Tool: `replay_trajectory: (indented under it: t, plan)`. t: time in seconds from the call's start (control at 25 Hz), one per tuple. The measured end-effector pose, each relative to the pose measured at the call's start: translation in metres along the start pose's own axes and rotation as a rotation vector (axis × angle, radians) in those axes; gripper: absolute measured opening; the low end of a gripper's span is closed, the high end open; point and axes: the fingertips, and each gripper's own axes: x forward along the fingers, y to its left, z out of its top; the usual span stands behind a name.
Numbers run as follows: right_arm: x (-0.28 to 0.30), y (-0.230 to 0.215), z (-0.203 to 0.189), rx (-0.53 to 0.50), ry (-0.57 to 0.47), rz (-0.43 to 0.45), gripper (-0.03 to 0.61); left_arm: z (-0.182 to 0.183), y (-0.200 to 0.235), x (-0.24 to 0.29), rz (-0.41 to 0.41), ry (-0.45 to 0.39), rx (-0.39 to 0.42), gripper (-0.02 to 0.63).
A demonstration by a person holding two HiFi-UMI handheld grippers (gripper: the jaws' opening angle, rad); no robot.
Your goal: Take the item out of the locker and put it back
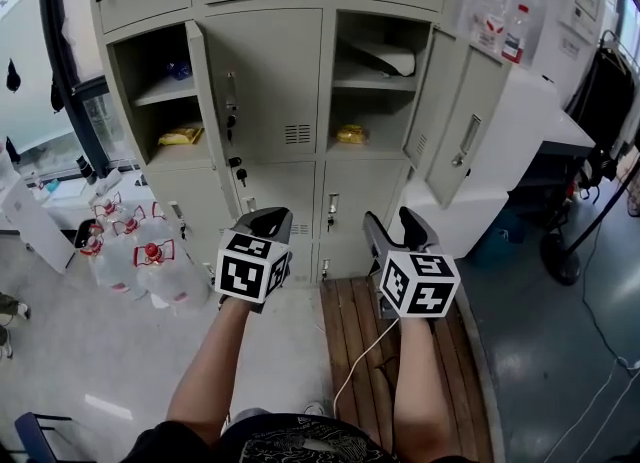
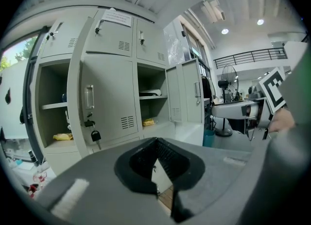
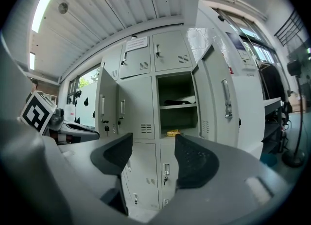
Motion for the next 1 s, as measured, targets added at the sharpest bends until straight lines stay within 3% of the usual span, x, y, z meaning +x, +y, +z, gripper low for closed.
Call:
replay_trajectory:
  t: [0.52, 1.0]
  plan:
    - [0.042, -0.022, -0.004, -0.016, 0.012, 0.017, 0.290, 0.013, 0.001, 0.045, -0.017, -0.023, -0.006, 0.000]
    - [0.124, -0.057, -0.008, -0.011, 0.039, 0.023, 0.284, 0.037, 0.033, 0.123, -0.019, -0.033, 0.005, 0.000]
